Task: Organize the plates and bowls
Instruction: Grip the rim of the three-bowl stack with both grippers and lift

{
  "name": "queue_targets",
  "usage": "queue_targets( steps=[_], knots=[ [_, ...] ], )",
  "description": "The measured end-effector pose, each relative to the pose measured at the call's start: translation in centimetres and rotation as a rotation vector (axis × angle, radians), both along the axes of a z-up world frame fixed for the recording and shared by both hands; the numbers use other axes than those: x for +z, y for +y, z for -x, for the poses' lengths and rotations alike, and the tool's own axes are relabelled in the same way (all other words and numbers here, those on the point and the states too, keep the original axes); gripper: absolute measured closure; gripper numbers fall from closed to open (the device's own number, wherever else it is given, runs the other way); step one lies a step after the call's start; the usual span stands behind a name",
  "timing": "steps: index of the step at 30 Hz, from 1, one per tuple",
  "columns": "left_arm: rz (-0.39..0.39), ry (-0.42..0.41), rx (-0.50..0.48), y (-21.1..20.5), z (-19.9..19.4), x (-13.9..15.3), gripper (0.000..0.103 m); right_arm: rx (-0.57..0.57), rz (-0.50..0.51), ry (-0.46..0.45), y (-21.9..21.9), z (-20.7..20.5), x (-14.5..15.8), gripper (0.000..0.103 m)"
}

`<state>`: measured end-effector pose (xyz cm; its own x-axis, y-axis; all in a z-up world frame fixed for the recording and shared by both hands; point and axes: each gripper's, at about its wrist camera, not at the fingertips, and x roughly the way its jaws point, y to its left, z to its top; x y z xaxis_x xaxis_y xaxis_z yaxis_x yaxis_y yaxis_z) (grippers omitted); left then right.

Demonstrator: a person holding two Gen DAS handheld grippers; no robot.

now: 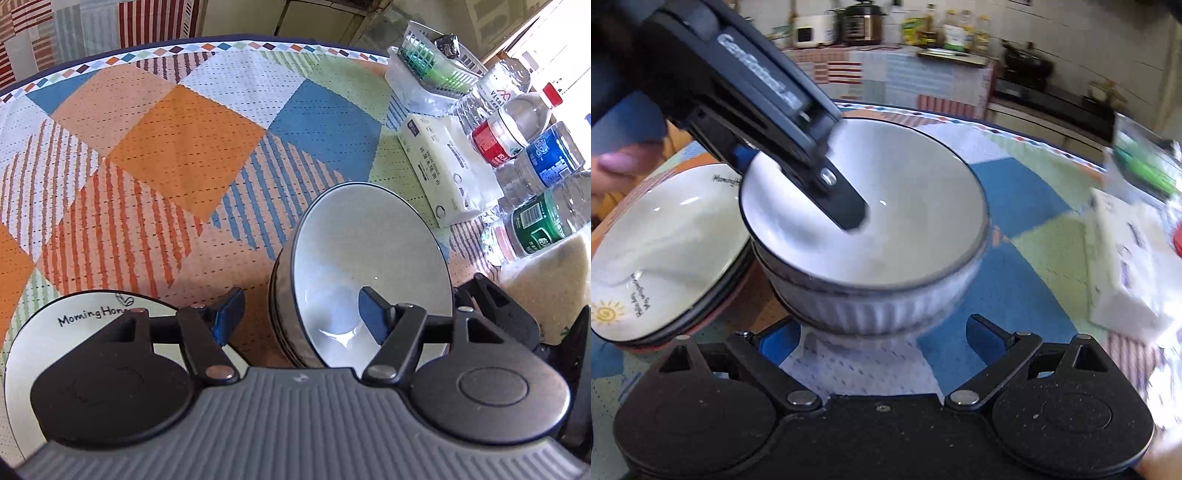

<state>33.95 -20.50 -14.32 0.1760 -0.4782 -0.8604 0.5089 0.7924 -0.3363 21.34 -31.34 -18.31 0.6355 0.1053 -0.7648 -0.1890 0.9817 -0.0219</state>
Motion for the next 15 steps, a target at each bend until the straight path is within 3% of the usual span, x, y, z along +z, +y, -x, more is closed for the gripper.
queue_targets(
  steps=[3,7,15],
  knots=[
    [-0.007,-0.009,-0.01,-0.4,0.1,-0.5,0.038,0.014,0.004,-0.01,0.4,-0.7,-0.4,0.004],
    [0.002,0.002,-0.01,-0.5,0.3,-1.1,0.051,0.001,-0.034,-0.015,0.1,-1.3,-1.1,0.003],
    [-0.033,-0.012,-0.035,-0.7,1.0,-0.2,0.056,-0.035,-0.071,-0.065,0.7,-0.5,-1.8,0.004]
  ],
)
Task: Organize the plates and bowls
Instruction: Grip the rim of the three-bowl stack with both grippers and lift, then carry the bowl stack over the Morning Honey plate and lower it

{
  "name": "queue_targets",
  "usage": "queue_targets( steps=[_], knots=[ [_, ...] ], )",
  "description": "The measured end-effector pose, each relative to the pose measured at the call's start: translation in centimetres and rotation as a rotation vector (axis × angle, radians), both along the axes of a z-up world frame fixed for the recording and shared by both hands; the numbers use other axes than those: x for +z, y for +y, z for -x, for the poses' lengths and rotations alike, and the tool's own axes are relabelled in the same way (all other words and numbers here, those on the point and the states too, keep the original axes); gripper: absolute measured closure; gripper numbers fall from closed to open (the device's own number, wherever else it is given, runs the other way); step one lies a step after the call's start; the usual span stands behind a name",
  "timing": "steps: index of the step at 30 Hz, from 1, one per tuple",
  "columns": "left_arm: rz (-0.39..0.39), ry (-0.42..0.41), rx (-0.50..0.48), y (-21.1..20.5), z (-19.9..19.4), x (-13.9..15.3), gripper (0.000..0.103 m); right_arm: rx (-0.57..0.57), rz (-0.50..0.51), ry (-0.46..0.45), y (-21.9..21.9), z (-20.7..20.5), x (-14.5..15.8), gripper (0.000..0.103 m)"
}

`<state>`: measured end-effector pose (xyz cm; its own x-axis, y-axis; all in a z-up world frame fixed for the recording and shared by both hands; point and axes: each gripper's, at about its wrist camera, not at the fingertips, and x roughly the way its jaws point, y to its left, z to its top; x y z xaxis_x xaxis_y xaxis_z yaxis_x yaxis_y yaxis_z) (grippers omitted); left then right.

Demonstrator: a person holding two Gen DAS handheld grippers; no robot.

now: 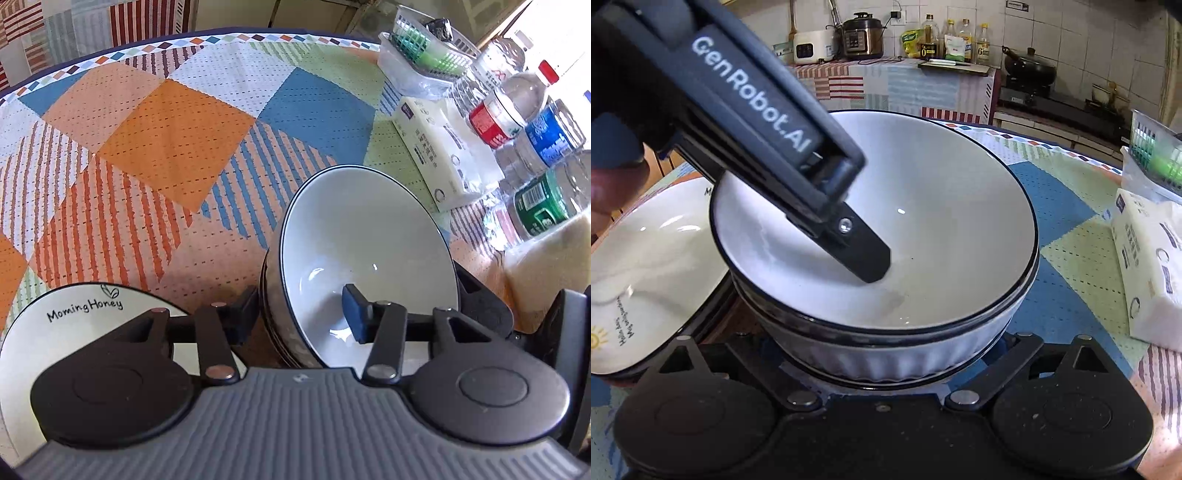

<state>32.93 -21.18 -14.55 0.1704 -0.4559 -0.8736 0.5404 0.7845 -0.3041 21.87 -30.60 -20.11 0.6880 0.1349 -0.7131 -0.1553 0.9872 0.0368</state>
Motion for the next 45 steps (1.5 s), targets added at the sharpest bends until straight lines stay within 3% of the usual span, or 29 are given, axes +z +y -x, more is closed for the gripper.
queue_targets(
  steps=[9,20,34,45],
  knots=[
    [-0.008,-0.086,-0.046,0.8,4.5,5.3,0.056,-0.049,-0.017,-0.076,1.1,4.1,3.5,0.004],
    [0.009,-0.134,-0.031,6.9,10.1,12.1,0.056,0.003,0.01,-0.173,5.6,9.5,9.2,0.004],
    [-0.026,-0.15,0.072,15.2,12.8,11.8,0.055,0.154,0.0,-0.146,11.8,9.3,9.7,0.005],
    [-0.073,-0.176,0.089,16.9,10.8,9.8,0.055,0.18,-0.028,-0.144,14.1,7.1,7.6,0.005]
  ],
)
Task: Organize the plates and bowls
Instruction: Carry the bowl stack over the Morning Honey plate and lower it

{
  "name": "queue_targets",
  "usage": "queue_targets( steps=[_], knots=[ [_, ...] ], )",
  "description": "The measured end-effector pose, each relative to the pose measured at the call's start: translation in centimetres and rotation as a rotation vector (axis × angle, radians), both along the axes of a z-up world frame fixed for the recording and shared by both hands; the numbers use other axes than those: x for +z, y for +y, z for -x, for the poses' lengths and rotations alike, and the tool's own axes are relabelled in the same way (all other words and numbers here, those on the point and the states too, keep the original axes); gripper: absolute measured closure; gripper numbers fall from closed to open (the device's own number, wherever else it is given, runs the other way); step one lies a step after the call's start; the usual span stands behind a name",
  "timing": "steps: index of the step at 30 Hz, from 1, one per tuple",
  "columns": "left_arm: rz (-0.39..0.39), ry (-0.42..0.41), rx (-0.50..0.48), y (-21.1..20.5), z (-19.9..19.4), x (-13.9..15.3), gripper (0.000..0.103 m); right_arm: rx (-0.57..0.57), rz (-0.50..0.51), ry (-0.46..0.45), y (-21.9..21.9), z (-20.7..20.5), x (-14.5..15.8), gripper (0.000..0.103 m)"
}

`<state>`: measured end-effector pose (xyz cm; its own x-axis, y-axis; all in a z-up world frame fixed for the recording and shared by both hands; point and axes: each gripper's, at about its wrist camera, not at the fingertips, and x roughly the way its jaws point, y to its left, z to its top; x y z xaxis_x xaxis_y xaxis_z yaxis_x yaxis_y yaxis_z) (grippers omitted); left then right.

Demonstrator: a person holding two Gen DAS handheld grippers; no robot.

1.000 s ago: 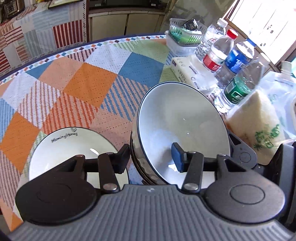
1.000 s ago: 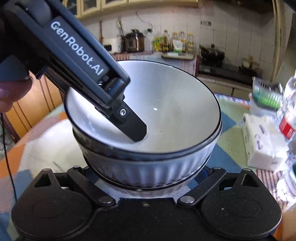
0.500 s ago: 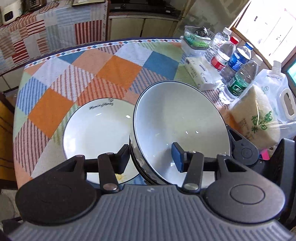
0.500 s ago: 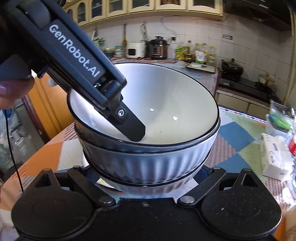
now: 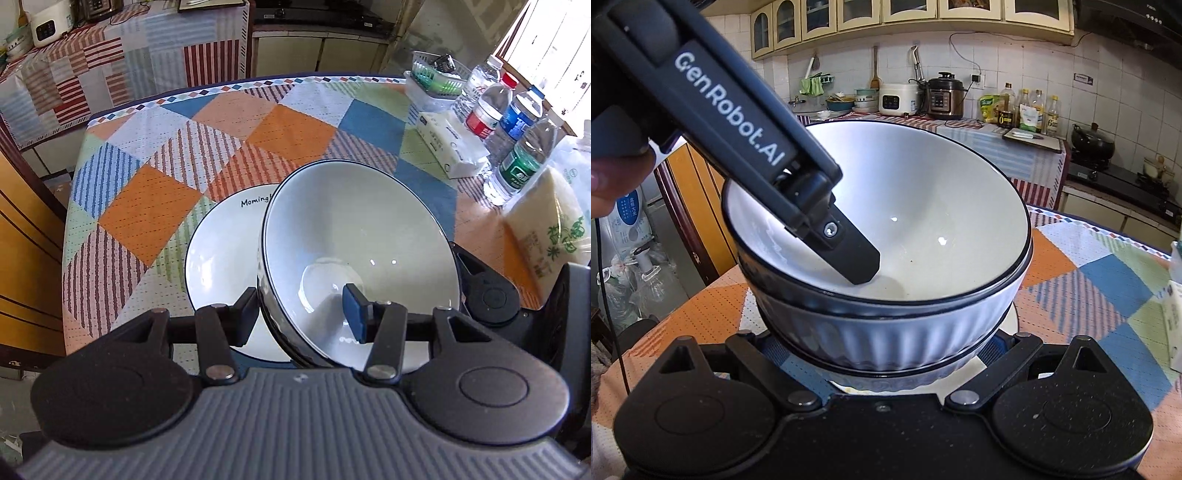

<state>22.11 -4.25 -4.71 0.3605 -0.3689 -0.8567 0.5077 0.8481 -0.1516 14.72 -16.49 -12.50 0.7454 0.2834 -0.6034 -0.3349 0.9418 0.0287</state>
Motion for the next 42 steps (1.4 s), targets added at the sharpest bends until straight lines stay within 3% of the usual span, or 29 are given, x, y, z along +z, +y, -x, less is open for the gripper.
queue_targets(
  steps=[6,16,23,42],
  knots=[
    [0.013,0.02,-0.004,-0.1,-1.6,-1.9,0.055,0.01,0.049,0.005,0.3,-0.6,-1.4,0.005],
    [0.036,0.049,0.019,0.0,-4.6,-4.8,0.055,0.026,0.044,0.038,-0.3,-3.4,-3.3,0.005],
    [-0.008,0.027,0.01,-0.6,-5.0,-6.1,0.055,0.029,0.056,0.071,0.1,-4.4,-4.5,0.005],
    [-0.065,-0.051,-0.014,-1.2,-5.1,-6.7,0.053,0.038,0.055,0.086,0.1,-5.8,-5.4,0.004]
  ],
)
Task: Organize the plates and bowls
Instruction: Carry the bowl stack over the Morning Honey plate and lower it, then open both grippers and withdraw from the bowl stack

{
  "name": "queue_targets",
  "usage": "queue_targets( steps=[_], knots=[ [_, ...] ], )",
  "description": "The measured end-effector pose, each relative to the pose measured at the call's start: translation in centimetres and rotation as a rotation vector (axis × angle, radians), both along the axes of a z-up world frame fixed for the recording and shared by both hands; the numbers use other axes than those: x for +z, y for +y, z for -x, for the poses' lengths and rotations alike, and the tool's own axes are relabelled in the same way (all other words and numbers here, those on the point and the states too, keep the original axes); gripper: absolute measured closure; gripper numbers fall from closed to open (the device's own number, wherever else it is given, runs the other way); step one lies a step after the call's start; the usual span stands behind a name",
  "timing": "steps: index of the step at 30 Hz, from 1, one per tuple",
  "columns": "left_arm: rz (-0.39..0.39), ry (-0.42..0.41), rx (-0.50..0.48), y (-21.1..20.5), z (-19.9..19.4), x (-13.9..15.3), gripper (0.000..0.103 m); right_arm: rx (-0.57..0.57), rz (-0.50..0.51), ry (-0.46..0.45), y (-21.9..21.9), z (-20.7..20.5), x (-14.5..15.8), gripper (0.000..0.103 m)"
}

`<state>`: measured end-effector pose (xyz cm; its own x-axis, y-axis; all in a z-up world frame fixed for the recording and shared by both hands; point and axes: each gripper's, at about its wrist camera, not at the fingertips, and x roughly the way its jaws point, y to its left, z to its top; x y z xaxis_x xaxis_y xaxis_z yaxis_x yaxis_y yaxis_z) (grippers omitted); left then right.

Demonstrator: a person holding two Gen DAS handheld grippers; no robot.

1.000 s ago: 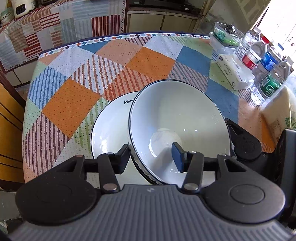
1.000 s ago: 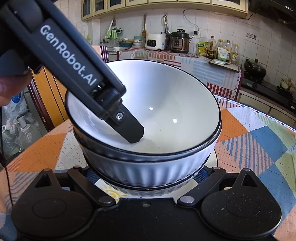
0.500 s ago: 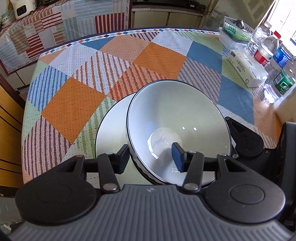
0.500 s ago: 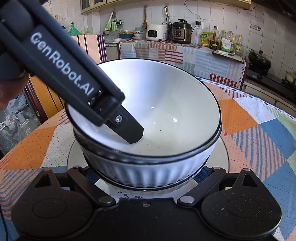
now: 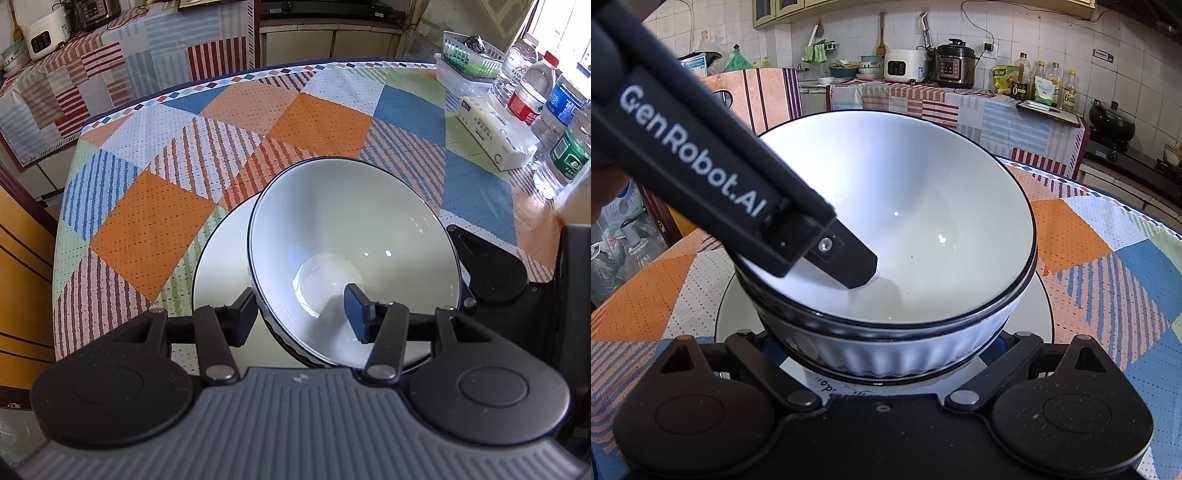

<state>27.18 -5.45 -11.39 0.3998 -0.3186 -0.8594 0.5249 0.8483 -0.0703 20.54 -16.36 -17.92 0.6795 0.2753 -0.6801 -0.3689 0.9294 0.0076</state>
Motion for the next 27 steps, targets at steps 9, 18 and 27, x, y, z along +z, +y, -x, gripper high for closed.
queue_targets(
  steps=[9,18,27],
  knots=[
    [-0.025,-0.019,-0.003,-0.3,0.4,0.4,0.05,-0.022,0.043,0.035,0.6,-0.4,0.5,0.004],
    [0.003,-0.053,0.023,0.7,2.5,3.3,0.032,-0.051,0.073,0.011,0.5,1.3,1.6,0.004],
    [-0.005,-0.084,0.078,2.0,5.6,6.4,0.028,-0.157,-0.003,-0.027,-0.2,4.4,4.1,0.004]
  ],
)
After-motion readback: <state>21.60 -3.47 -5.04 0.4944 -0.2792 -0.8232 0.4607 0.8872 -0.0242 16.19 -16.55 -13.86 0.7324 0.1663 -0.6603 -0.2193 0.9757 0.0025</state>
